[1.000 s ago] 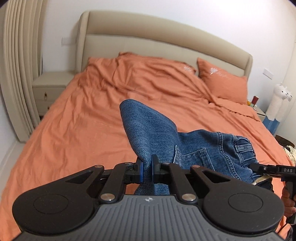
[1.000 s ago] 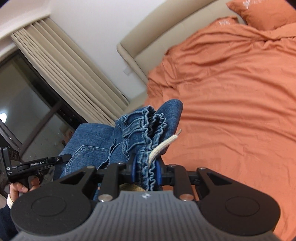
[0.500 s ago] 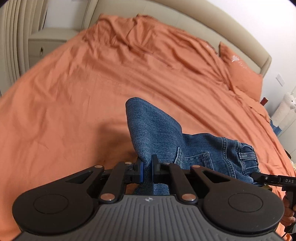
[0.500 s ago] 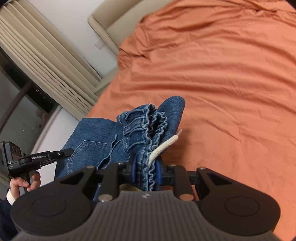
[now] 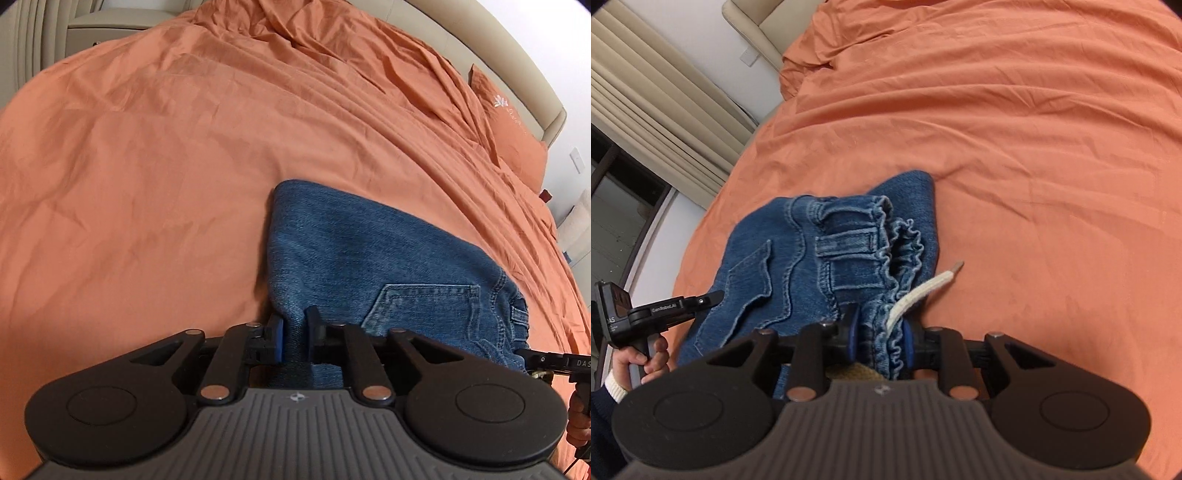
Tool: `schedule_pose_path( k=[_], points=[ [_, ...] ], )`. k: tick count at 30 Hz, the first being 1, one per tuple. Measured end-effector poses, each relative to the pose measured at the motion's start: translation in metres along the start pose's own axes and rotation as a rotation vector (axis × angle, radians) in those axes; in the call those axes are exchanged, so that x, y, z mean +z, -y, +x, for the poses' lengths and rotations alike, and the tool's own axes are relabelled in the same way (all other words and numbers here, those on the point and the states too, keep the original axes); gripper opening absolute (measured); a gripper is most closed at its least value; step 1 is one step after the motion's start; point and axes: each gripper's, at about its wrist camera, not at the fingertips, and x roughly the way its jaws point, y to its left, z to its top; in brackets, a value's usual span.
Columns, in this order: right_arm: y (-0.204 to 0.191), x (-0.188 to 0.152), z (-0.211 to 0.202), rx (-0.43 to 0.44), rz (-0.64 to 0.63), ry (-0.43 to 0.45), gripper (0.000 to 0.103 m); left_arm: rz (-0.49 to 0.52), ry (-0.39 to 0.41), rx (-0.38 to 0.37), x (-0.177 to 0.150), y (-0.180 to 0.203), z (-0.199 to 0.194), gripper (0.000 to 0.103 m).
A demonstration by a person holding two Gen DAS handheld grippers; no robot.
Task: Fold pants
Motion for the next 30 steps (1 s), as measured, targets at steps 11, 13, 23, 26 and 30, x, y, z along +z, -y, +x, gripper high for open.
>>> schedule_pose_path(
  k=[11, 13, 23, 26, 30],
  points=[
    [-0.055, -0.011, -0.060, -0.241, -0.295, 0.139, 0.040, 0.164, 0.080, 0.172, -0.019, 0.038, -0.082, 0.026],
    [-0.071, -0.026, -0.070, -0.219, -0.367, 0.158, 0.034, 0.201, 0.096, 0.125, -0.031, 0.055, -0.095, 0.027],
    [-0.097, -0.084, -0.046, -0.290, -0.543, 0.168, 0.031, 0.266, 0.040, 0.197, -0.086, 0.069, -0.069, 0.027],
    [-0.087, -0.088, -0.035, -0.285, -0.507, 0.136, 0.032, 0.237, 0.002, 0.219, -0.095, 0.061, -0.056, 0.028],
    [-0.071, -0.091, -0.021, -0.278, -0.452, 0.125, 0.032, 0.252, -0.013, 0.254, -0.102, 0.063, -0.042, 0.028]
  ],
)
